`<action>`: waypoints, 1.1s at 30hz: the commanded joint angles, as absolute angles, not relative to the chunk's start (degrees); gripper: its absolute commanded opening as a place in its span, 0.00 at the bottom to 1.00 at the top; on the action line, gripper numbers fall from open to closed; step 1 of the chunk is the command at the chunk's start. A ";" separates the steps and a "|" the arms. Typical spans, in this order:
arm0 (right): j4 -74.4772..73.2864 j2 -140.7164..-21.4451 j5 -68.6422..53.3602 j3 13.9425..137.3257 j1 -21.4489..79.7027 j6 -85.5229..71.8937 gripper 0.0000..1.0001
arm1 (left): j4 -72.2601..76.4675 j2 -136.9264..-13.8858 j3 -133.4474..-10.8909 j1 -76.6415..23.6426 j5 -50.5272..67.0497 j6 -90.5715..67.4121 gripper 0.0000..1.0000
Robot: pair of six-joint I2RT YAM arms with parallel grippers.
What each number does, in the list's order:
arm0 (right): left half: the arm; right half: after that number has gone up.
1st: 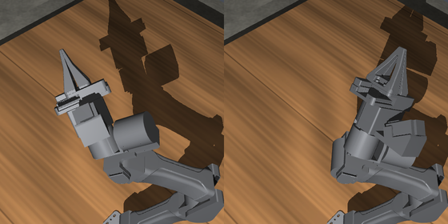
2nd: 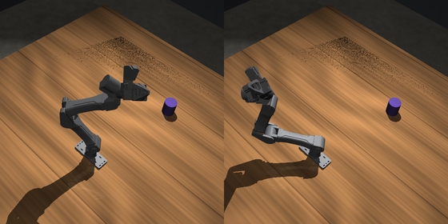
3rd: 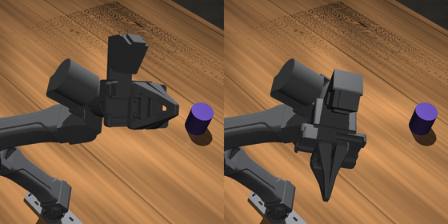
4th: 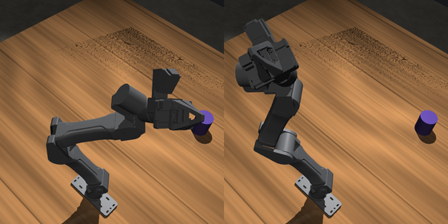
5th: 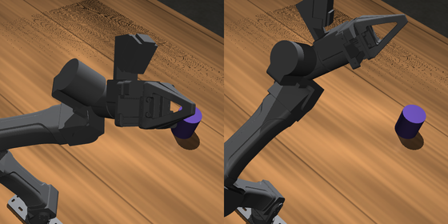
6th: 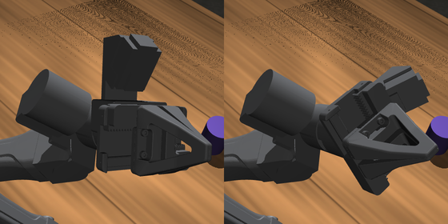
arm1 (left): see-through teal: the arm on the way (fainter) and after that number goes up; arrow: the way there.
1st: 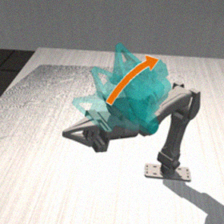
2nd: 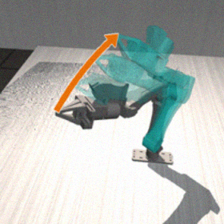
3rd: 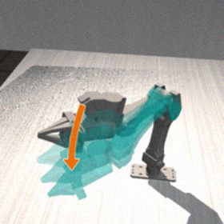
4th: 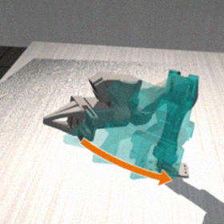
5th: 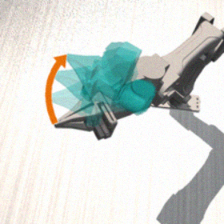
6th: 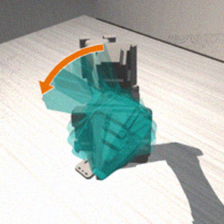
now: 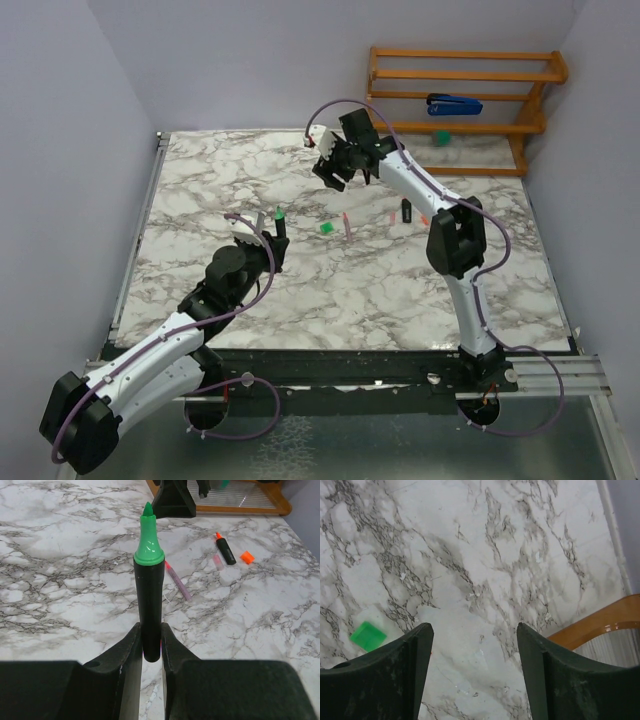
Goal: Insert the pens into the pen caps
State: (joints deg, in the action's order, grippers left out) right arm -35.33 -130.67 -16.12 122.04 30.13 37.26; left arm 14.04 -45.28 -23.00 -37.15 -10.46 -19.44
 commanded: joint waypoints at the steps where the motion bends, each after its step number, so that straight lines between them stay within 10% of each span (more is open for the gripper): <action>1: -41.27 -135.07 -14.19 120.61 29.36 39.12 0.73 | 14.90 -45.63 -22.98 -37.35 -9.49 -19.26 0.00; 33: -29.36 -124.72 -25.77 97.81 31.82 51.75 0.67 | 15.73 -47.37 -22.69 -37.35 -7.40 -19.05 0.00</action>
